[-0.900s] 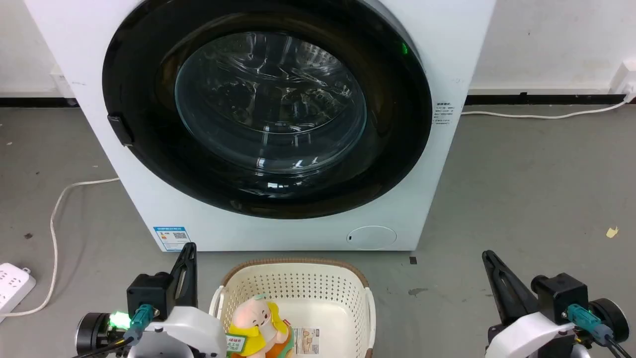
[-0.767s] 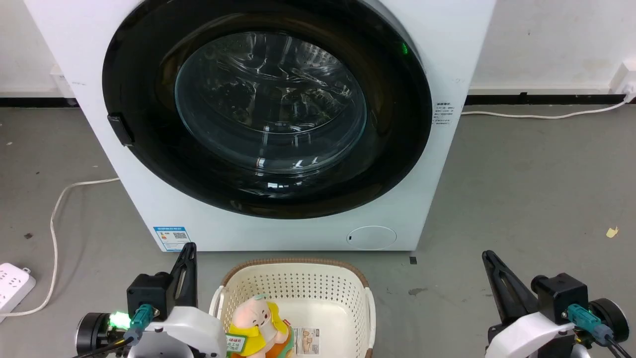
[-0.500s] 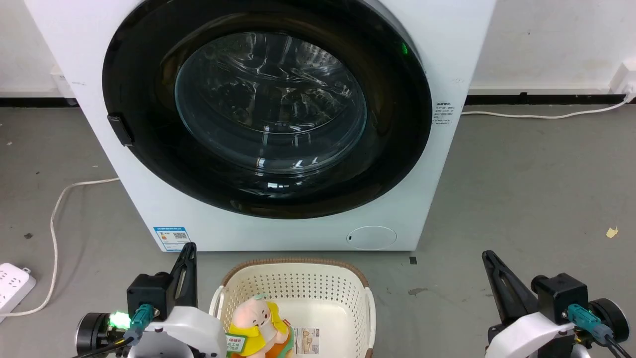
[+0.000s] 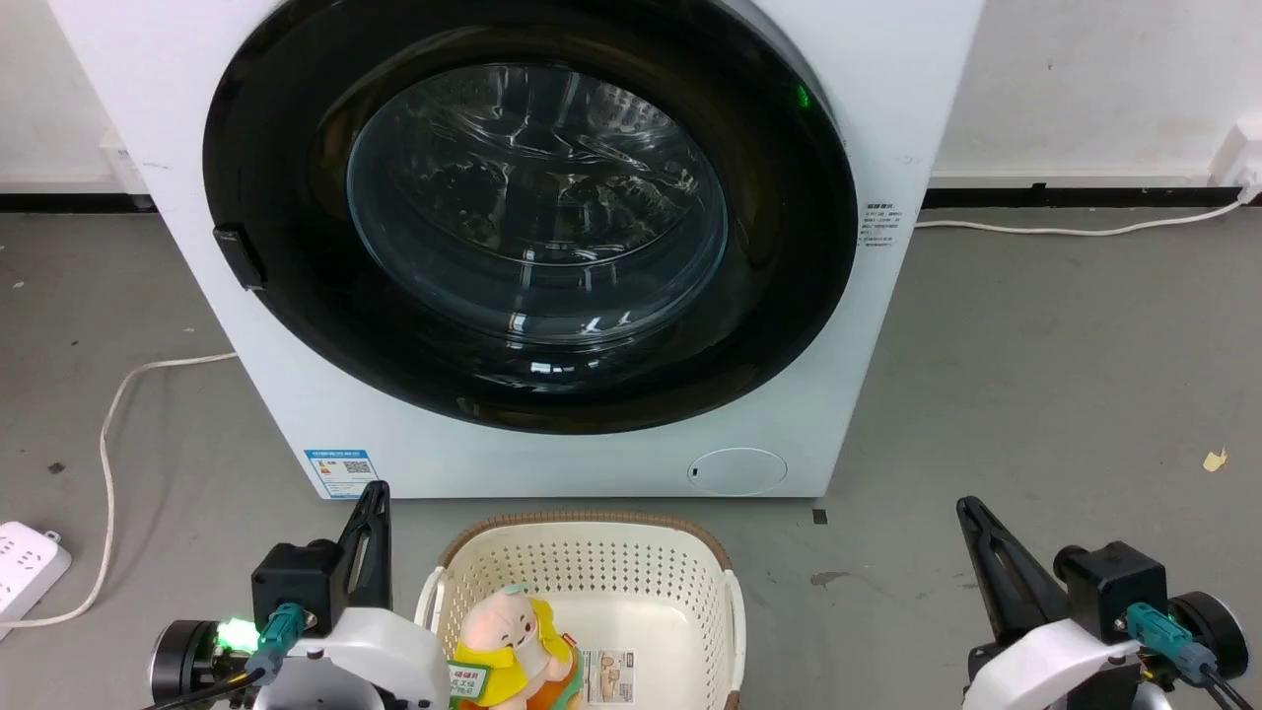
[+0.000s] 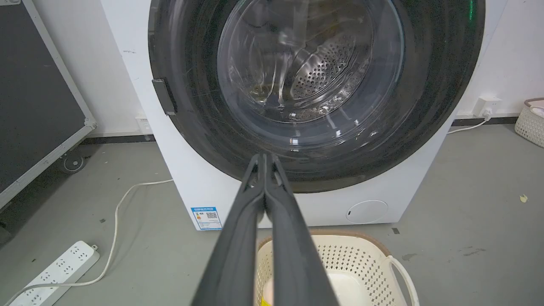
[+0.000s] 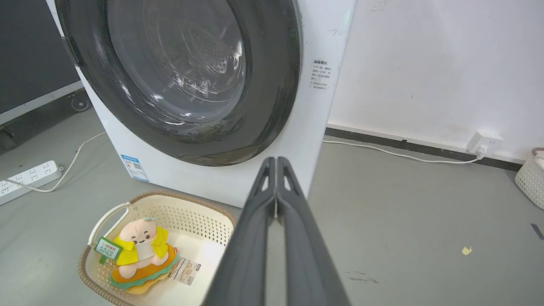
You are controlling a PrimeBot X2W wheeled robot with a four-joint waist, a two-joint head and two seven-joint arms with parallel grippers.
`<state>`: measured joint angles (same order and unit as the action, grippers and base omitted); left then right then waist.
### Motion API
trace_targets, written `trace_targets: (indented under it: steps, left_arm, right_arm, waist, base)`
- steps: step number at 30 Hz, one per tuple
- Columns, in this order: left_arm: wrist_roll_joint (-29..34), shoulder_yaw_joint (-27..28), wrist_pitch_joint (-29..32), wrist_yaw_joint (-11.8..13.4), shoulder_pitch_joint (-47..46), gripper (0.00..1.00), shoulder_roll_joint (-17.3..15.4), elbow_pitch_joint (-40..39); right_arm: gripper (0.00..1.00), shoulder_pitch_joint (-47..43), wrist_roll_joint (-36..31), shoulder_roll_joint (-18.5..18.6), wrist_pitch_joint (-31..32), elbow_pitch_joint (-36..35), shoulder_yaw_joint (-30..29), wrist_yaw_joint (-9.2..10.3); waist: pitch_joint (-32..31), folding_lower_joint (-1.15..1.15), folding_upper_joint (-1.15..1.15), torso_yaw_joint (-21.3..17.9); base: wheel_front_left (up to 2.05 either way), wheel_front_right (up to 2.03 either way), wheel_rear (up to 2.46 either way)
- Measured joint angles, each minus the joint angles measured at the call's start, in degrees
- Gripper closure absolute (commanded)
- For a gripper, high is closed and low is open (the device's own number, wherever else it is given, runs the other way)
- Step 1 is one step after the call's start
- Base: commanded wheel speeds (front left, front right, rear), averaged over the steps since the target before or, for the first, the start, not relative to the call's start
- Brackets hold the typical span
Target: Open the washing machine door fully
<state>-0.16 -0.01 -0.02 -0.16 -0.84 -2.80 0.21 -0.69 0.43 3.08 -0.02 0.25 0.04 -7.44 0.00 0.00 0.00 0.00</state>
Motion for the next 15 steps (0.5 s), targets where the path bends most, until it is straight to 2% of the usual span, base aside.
trace_targets:
  steps: [10, 11, 15]
  left_arm:
    - [0.0, 0.0, 0.0, 0.0, 0.0, 1.0, 0.0, 0.0]
    - [0.0, 0.0, 0.0, 0.0, 0.0, 0.0, 0.0, 0.0]
    - [0.0, 0.0, 0.0, 0.0, 0.0, 0.0, 0.0, 0.0]
  right_arm:
    - [1.0, 0.0, 0.0, 0.0, 0.0, 0.0, 0.0, 0.0]
    - [0.0, 0.0, 0.0, 0.0, 0.0, 0.0, 0.0, 0.0]
    - [0.0, 0.0, 0.0, 0.0, 0.0, 0.0, 0.0, 0.0]
  waist:
    - [0.0, 0.0, 0.0, 0.0]
    - [0.0, 0.0, 0.0, 0.0]
    - [0.0, 0.0, 0.0, 0.0]
  base:
    - [0.0, 0.0, 0.0]
    - [0.0, 0.0, 0.0]
    - [0.0, 0.0, 0.0]
